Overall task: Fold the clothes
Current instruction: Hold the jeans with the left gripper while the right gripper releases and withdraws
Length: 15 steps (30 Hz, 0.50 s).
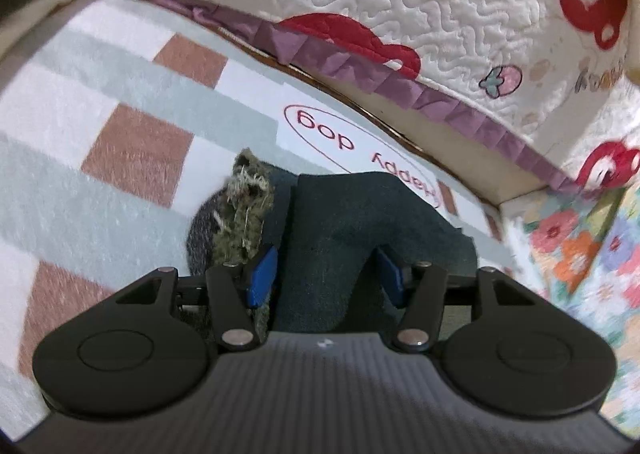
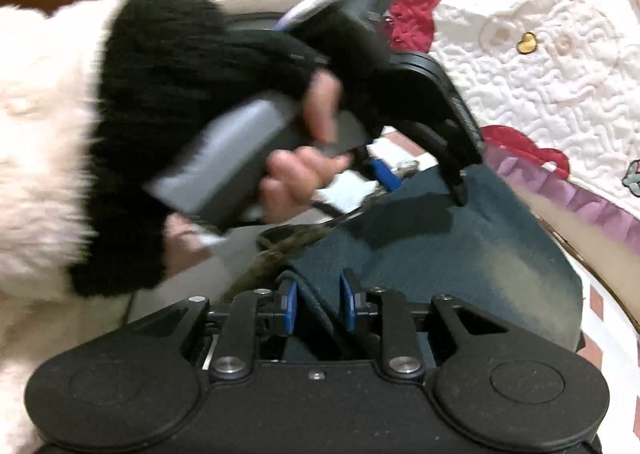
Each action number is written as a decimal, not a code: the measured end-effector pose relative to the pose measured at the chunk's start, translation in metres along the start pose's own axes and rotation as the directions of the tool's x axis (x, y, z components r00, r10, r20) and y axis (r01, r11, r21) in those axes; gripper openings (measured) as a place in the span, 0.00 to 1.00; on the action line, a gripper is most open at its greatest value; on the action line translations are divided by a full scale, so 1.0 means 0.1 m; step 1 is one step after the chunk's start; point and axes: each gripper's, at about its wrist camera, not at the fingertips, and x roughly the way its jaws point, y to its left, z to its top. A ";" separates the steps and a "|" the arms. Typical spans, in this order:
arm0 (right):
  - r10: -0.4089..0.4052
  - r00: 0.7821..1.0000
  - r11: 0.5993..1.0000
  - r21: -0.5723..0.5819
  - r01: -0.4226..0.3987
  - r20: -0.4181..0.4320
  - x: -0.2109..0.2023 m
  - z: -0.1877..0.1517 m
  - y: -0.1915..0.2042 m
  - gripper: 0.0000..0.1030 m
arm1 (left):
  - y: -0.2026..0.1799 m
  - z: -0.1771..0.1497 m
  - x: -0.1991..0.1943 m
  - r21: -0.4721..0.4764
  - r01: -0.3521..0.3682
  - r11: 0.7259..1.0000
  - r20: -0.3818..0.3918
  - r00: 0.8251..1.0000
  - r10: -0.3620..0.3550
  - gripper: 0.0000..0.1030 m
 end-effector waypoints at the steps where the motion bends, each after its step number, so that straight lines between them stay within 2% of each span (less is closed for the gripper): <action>1: 0.022 1.000 0.999 0.029 -0.022 0.003 -0.07 -0.02 -0.08 0.29 | -0.03 0.02 0.03 0.016 -0.015 1.000 -0.003 1.000 0.015 0.54; 2: 0.044 0.999 0.997 0.058 -0.045 0.007 -0.13 -0.04 -0.17 0.29 | -0.05 0.05 0.07 0.024 -0.030 0.999 -0.018 0.999 0.030 0.53; 3: 0.066 0.998 0.994 0.086 -0.067 0.011 -0.20 -0.06 -0.25 0.28 | -0.07 0.09 0.11 0.041 -0.041 0.998 -0.029 0.999 0.042 0.49; 4: 0.088 0.996 0.989 0.115 -0.089 0.017 -0.26 -0.08 -0.33 0.24 | -0.10 0.13 0.15 0.084 -0.039 0.996 -0.030 0.999 0.042 0.39; 5: 0.110 0.994 0.983 0.143 -0.112 0.022 -0.33 -0.10 -0.42 0.24 | -0.16 0.16 0.18 0.148 -0.046 0.988 -0.028 0.998 0.051 0.28; 6: 0.131 0.991 0.976 0.171 -0.134 0.029 -0.40 -0.12 -0.50 0.27 | -0.25 0.15 0.18 0.250 -0.067 0.966 -0.015 0.997 0.073 0.23; 7: 0.152 0.988 0.968 0.199 -0.156 0.035 -0.46 -0.14 -0.58 0.33 | -0.31 0.13 0.14 0.300 -0.072 0.951 0.009 0.997 0.072 0.18; 9: 0.193 0.980 0.946 0.253 -0.200 0.051 -0.59 -0.18 -0.75 0.42 | -0.35 0.12 -0.02 0.300 -0.058 0.952 0.043 0.998 0.048 0.14; 10: 0.213 0.975 0.934 0.280 -0.222 0.060 -0.66 -0.20 -0.83 0.42 | -0.36 0.15 -0.10 0.273 -0.049 0.961 0.044 0.998 0.039 0.14; 11: 0.188 0.980 0.922 0.333 -0.199 0.066 -0.68 -0.24 -0.97 0.42 | -0.36 0.17 -0.16 0.257 -0.046 0.965 0.045 0.998 0.036 0.14; 13: 0.079 0.995 0.878 0.468 -0.099 0.063 -0.65 -0.33 -1.32 0.43 | -0.38 0.15 -0.14 0.287 -0.072 0.955 0.044 0.997 0.062 0.13; 15: 0.013 0.999 0.856 0.515 -0.034 0.045 -0.60 -0.44 -1.45 0.43 | -0.40 0.13 -0.11 0.317 -0.098 0.943 0.044 0.995 0.088 0.13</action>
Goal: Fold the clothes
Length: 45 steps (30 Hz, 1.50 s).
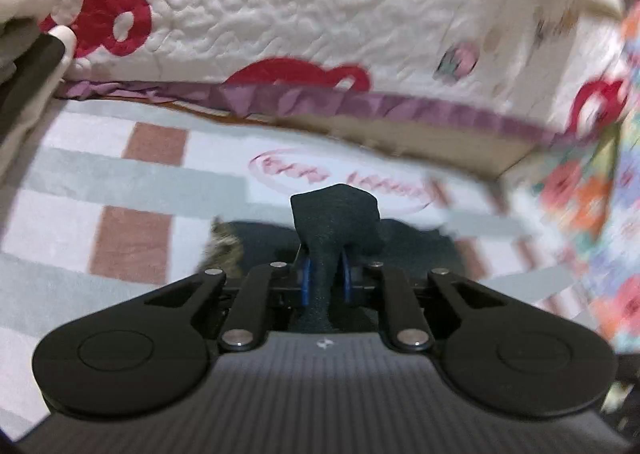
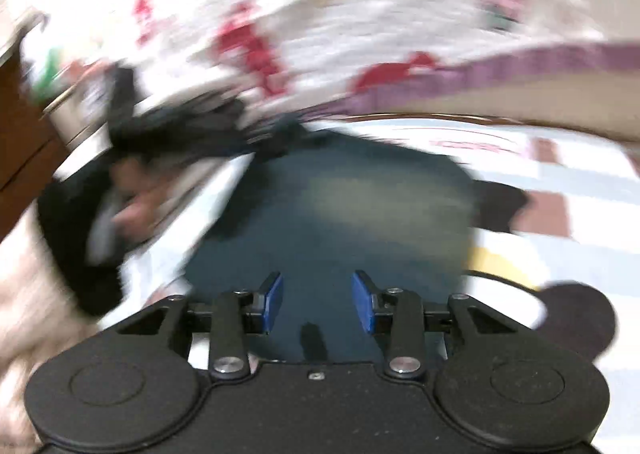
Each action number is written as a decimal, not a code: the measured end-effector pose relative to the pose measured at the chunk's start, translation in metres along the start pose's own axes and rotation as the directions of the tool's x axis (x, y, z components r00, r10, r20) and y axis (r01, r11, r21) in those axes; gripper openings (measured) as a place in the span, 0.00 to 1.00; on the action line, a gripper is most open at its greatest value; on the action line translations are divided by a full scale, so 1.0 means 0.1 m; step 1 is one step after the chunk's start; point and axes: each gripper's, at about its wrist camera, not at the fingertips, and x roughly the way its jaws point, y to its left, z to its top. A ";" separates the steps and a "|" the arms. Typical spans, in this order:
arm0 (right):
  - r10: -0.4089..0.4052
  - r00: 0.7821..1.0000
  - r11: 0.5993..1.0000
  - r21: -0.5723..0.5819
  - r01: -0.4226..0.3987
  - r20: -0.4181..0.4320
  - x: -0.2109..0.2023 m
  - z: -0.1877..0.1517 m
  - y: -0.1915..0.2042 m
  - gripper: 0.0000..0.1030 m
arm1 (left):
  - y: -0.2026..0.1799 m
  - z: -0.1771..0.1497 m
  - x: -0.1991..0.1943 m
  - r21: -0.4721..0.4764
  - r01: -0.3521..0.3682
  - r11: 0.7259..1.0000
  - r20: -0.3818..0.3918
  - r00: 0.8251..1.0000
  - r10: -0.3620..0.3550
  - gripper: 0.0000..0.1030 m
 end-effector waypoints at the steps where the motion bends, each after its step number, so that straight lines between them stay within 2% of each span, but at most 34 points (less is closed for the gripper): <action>1: -0.021 1.000 1.000 -0.009 0.021 -0.009 0.05 -0.03 -0.03 0.43 | -0.01 -0.01 0.01 0.016 -0.012 1.000 -0.004 1.000 0.013 0.14; 5: -0.037 0.997 0.996 -0.083 0.031 -0.071 0.27 -0.16 0.05 0.43 | -0.05 -0.03 0.02 0.068 -0.046 0.997 -0.009 0.999 0.046 0.14; 9: -0.016 0.995 0.992 -0.128 0.004 -0.096 0.30 -0.27 0.14 0.44 | 0.13 -0.05 -0.01 0.009 -0.081 0.997 -0.051 0.995 0.081 0.15; 13: -0.020 0.994 0.984 -0.179 0.000 -0.110 0.32 -0.39 0.25 0.44 | 0.61 -0.02 -0.06 -0.091 -0.231 0.969 -0.053 0.972 0.227 0.10; 14: -0.021 0.993 0.981 -0.192 -0.002 -0.114 0.32 -0.42 0.27 0.44 | 0.74 -0.01 -0.09 -0.134 -0.173 0.976 -0.058 0.984 0.167 0.11; 15: -0.022 0.993 0.979 -0.204 -0.003 -0.117 0.33 -0.45 0.30 0.44 | 0.88 -0.01 -0.14 -0.207 -0.056 0.977 -0.054 0.998 0.046 0.15; 16: -0.021 0.992 0.977 -0.214 -0.006 -0.127 0.32 -0.43 0.32 0.44 | 0.96 -0.02 -0.18 -0.275 0.041 0.961 -0.032 0.998 -0.052 0.18; 17: -0.010 0.991 0.976 -0.216 -0.019 -0.135 0.29 -0.40 0.35 0.44 | 1.00 -0.03 -0.23 -0.320 0.088 0.943 -0.003 0.996 -0.094 0.27; 18: 0.007 0.990 0.976 -0.215 -0.037 -0.139 0.23 -0.38 0.38 0.44 | 1.02 -0.03 -0.26 -0.347 0.122 0.930 0.020 0.992 -0.123 0.41; 20: 0.062 0.983 0.972 -0.214 -0.099 -0.172 0.24 -0.35 0.47 0.43 | 0.96 -0.01 -0.23 -0.320 0.115 0.940 0.017 0.993 -0.115 0.48; 22: 0.075 0.978 0.957 -0.261 -0.125 -0.195 0.25 -0.32 0.60 0.43 | 0.91 0.00 -0.20 -0.299 0.109 0.948 0.014 0.994 -0.110 0.51; 25: 0.103 0.984 0.936 -0.321 -0.146 -0.145 0.14 -0.13 0.74 0.46 | 0.91 -0.04 -0.05 -0.315 0.121 0.942 -0.006 0.992 -0.129 0.51; 27: 0.104 0.989 0.945 -0.300 -0.131 -0.105 0.14 0.04 0.70 0.54 | 0.89 -0.04 0.05 -0.305 0.143 0.941 -0.022 0.987 -0.157 0.52; 31: 0.060 0.995 0.966 -0.247 -0.079 -0.085 0.23 0.16 0.47 0.55 | 0.78 -0.07 0.22 -0.282 0.175 0.943 -0.040 0.980 -0.193 0.59; 32: 0.044 0.995 0.970 -0.236 -0.064 -0.089 0.27 0.16 0.41 0.55 | 0.76 -0.09 0.26 -0.295 0.173 0.940 -0.030 0.981 -0.190 0.62; 33: 0.028 0.995 0.973 -0.226 -0.049 -0.092 0.30 0.16 0.35 0.55 | 0.75 -0.11 0.29 -0.308 0.171 0.936 -0.020 0.982 -0.186 0.72; 34: 0.013 0.995 0.976 -0.216 -0.033 -0.096 0.33 0.16 0.28 0.55 | 0.73 -0.12 0.33 -0.320 0.169 0.932 -0.010 0.983 -0.182 0.74; 35: -0.003 0.995 0.979 -0.205 -0.018 -0.100 0.36 0.16 0.22 0.55 | 0.72 -0.14 0.37 -0.333 0.167 0.928 -0.001 0.984 -0.178 0.74; 37: -0.025 0.994 0.982 -0.190 0.004 -0.110 0.41 0.15 0.11 0.55 | 0.68 -0.12 0.42 -0.333 0.158 0.930 0.028 0.987 -0.158 0.64; 39: -0.024 0.993 0.983 -0.184 0.003 -0.117 0.44 0.12 0.06 0.55 | 0.56 -0.07 0.43 -0.236 0.134 0.962 0.022 0.991 -0.133 0.40; 40: -0.020 0.993 0.984 -0.181 -0.002 -0.116 0.45 0.12 0.06 0.55 | 0.50 -0.04 0.43 -0.190 0.127 0.974 0.025 0.992 -0.125 0.37; 42: -0.010 0.993 0.985 -0.174 -0.010 -0.115 0.47 0.11 0.06 0.56 | 0.38 0.02 0.34 -0.116 0.139 0.984 0.063 0.989 -0.132 0.24; 45: 0.004 0.993 0.986 -0.165 -0.023 -0.114 0.49 0.09 0.05 0.56 | 0.20 0.12 0.21 -0.003 0.149 0.989 0.118 0.982 -0.148 0.20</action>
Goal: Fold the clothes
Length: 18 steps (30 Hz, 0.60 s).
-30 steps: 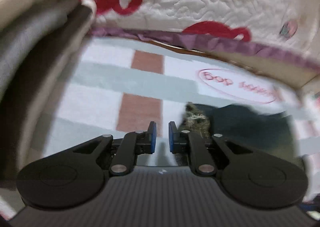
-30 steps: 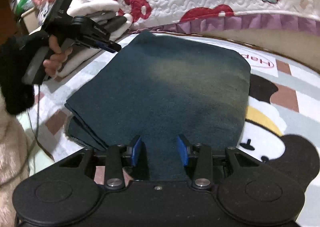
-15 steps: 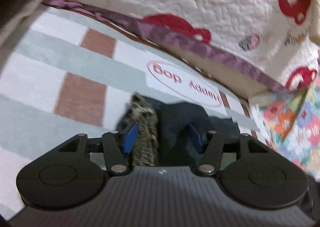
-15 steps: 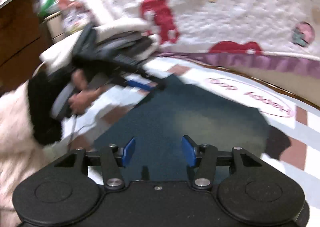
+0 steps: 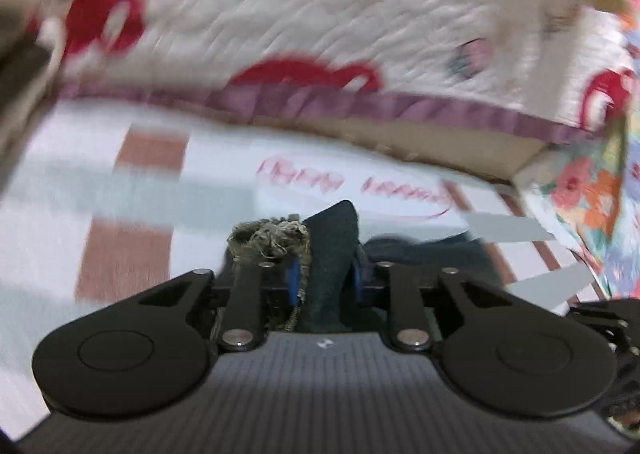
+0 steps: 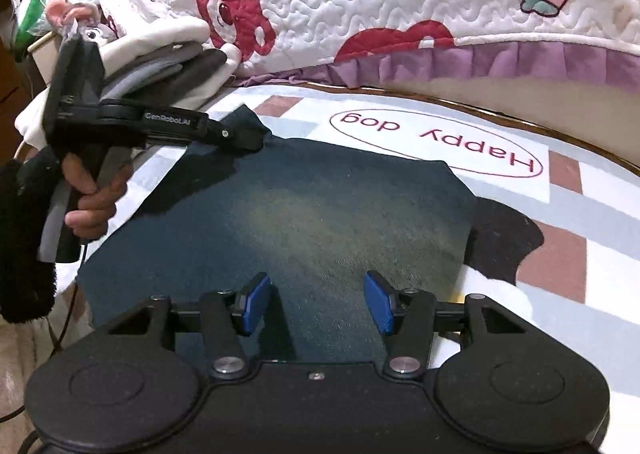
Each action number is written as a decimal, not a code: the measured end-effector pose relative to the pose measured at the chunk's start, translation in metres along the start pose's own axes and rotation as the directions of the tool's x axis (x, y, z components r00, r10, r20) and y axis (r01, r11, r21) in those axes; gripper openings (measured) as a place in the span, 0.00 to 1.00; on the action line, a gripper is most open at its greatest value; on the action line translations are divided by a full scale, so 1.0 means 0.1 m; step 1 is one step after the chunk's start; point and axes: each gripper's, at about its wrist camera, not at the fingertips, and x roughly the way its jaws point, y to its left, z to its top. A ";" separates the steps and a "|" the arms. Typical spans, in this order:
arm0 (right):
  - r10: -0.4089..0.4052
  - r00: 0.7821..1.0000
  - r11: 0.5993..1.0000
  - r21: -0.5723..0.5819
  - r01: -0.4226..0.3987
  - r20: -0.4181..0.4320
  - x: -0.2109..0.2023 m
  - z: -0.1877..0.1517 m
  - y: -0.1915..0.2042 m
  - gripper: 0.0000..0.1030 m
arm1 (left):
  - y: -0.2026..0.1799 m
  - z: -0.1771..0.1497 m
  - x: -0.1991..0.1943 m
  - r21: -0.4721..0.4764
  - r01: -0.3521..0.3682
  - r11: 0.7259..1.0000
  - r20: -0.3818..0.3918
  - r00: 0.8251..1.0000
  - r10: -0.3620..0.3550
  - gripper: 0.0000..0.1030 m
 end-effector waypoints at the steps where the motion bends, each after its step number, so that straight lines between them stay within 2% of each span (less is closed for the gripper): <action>1: 0.005 1.000 1.000 0.003 -0.005 0.001 0.01 0.00 0.00 0.56 | -0.06 0.03 -0.03 0.037 0.006 0.999 0.018 1.000 -0.007 0.20; 4: 0.019 1.000 1.000 0.011 -0.019 0.005 0.04 -0.01 0.00 0.57 | -0.22 0.12 -0.09 0.133 0.011 0.991 0.056 0.998 -0.018 0.20; 6: 0.028 1.000 0.999 0.016 -0.028 0.008 0.06 -0.02 0.00 0.57 | -0.05 0.07 0.12 0.090 -0.061 0.994 -0.019 0.998 0.063 0.25; 8: 0.037 0.999 0.999 0.022 -0.037 0.011 0.08 -0.03 0.00 0.57 | 0.12 0.01 0.31 0.040 -0.131 0.991 -0.091 0.987 0.134 0.38; 10: 0.051 0.999 0.998 0.022 -0.051 0.012 0.10 -0.04 0.02 0.58 | 0.20 0.00 0.26 -0.046 -0.140 0.989 -0.084 0.987 0.136 0.41; 11: 0.063 0.998 0.998 0.015 -0.064 0.011 0.11 -0.05 0.07 0.58 | 0.17 0.03 0.20 -0.055 -0.140 0.989 -0.063 0.989 0.137 0.40; 13: 0.088 0.996 0.996 0.002 -0.088 0.010 0.13 -0.08 0.17 0.60 | -0.04 0.09 0.01 0.052 -0.168 0.984 0.005 0.986 0.168 0.40; 14: 0.101 0.995 0.995 -0.004 -0.101 0.008 0.15 -0.09 0.21 0.60 | -0.13 0.10 -0.06 0.105 -0.160 0.981 0.022 0.987 0.159 0.40; 16: 0.125 0.992 0.992 -0.017 -0.125 0.006 0.17 -0.12 0.31 0.60 | -0.24 0.10 -0.11 0.172 -0.103 0.980 -0.040 0.993 0.112 0.40; 18: 0.152 0.988 0.988 -0.034 -0.152 0.008 0.19 -0.18 0.44 0.60 | -0.24 0.02 -0.09 0.177 -0.103 0.979 -0.131 0.983 0.127 0.38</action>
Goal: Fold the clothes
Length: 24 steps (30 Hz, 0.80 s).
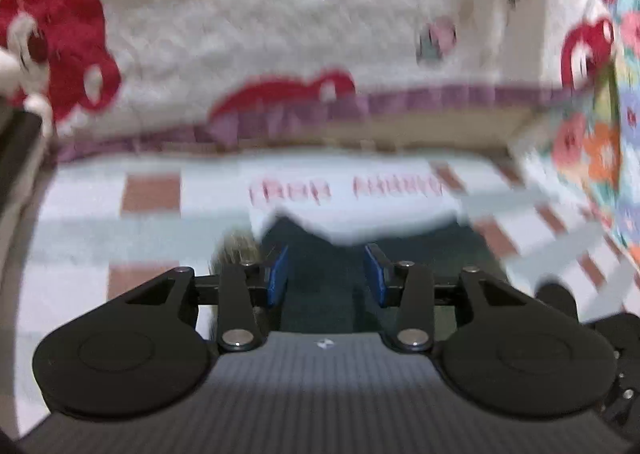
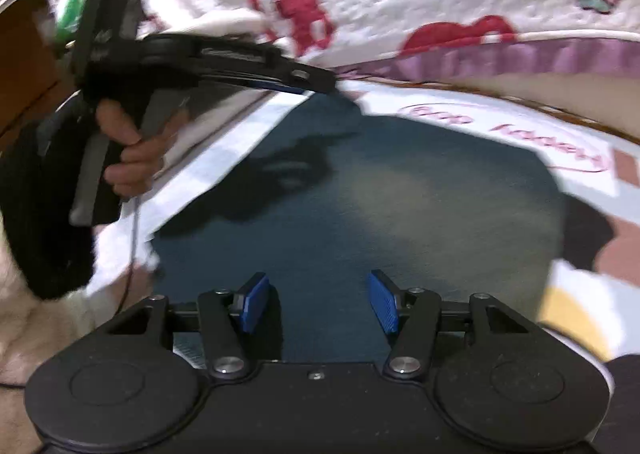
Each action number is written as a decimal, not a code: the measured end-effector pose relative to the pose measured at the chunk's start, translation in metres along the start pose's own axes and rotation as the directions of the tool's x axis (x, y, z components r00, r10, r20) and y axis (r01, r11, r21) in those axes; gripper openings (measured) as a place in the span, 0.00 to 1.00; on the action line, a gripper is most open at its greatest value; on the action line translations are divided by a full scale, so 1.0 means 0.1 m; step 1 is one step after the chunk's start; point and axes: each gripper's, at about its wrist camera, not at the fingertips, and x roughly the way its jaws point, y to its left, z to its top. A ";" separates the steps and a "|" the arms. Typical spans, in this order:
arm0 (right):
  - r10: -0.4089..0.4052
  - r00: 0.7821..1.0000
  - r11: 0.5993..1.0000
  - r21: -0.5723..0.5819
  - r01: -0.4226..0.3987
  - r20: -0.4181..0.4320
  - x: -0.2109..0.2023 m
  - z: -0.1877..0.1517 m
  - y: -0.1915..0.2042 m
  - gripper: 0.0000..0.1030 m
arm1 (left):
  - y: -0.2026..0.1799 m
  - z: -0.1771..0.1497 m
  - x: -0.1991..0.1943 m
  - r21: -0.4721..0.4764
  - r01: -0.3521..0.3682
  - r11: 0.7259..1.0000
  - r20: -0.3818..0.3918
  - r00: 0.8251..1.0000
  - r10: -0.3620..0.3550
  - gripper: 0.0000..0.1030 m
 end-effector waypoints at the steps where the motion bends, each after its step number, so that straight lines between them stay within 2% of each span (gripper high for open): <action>1: 0.014 1.000 1.000 -0.004 -0.014 0.004 0.02 -0.04 0.06 0.60 | 0.02 -0.04 0.02 -0.003 -0.022 1.000 -0.035 0.999 0.022 0.38; 3: 0.042 0.999 0.999 -0.005 -0.041 0.014 0.06 -0.11 0.18 0.63 | 0.06 -0.13 0.04 -0.008 -0.067 0.998 -0.093 0.993 0.066 0.38; 5: 0.050 0.999 0.998 -0.048 -0.049 0.016 0.08 -0.15 0.29 0.63 | 0.12 -0.21 0.07 -0.036 -0.120 0.992 -0.080 0.990 0.117 0.42; 7: 0.083 0.997 0.994 -0.073 -0.083 0.000 0.08 -0.13 0.34 0.64 | 0.18 -0.32 0.18 -0.098 -0.175 0.980 -0.098 0.981 0.165 0.45; 8: 0.103 0.995 0.991 -0.082 -0.104 -0.011 0.07 -0.12 0.35 0.64 | 0.21 -0.30 0.17 -0.129 -0.170 0.977 -0.100 0.982 0.157 0.44; 11: 0.142 0.990 0.990 0.003 -0.142 0.015 -0.09 -0.01 0.14 0.63 | 0.23 -0.29 0.16 -0.134 -0.171 0.976 -0.095 0.983 0.159 0.46; 13: 0.163 0.986 0.984 0.069 -0.166 0.040 -0.22 0.07 -0.02 0.62 | 0.25 -0.26 0.05 -0.161 -0.196 0.967 -0.072 0.980 0.187 0.46; 16: 0.042 0.994 0.978 0.199 -0.062 0.099 -0.47 0.08 -0.45 0.63 | 0.27 -0.21 -0.11 -0.202 -0.232 0.951 -0.040 0.973 0.229 0.48; 19: -0.085 0.992 0.950 0.308 0.052 0.095 -0.62 -0.03 -0.92 0.63 | 0.30 -0.16 -0.27 -0.244 -0.265 0.933 -0.010 0.962 0.271 0.46; 20: -0.102 0.991 0.935 0.348 0.065 0.088 -0.65 -0.09 -1.05 0.63 | 0.31 -0.15 -0.32 -0.258 -0.276 0.926 0.000 0.958 0.286 0.46; 21: -0.102 0.992 0.918 0.391 0.063 0.079 -0.65 -0.18 -1.17 0.63 | 0.32 -0.14 -0.39 -0.279 -0.272 0.921 0.012 0.958 0.287 0.47; 22: -0.087 0.993 0.894 0.446 0.044 0.076 -0.65 -0.27 -1.26 0.63 | 0.36 -0.17 -0.50 -0.320 -0.221 0.921 0.026 0.970 0.242 0.49; 24: -0.041 0.996 0.838 0.546 -0.009 0.081 -0.64 -0.46 -1.37 0.63 | 0.42 -0.29 -0.59 -0.386 -0.058 0.921 0.017 0.997 0.070 0.56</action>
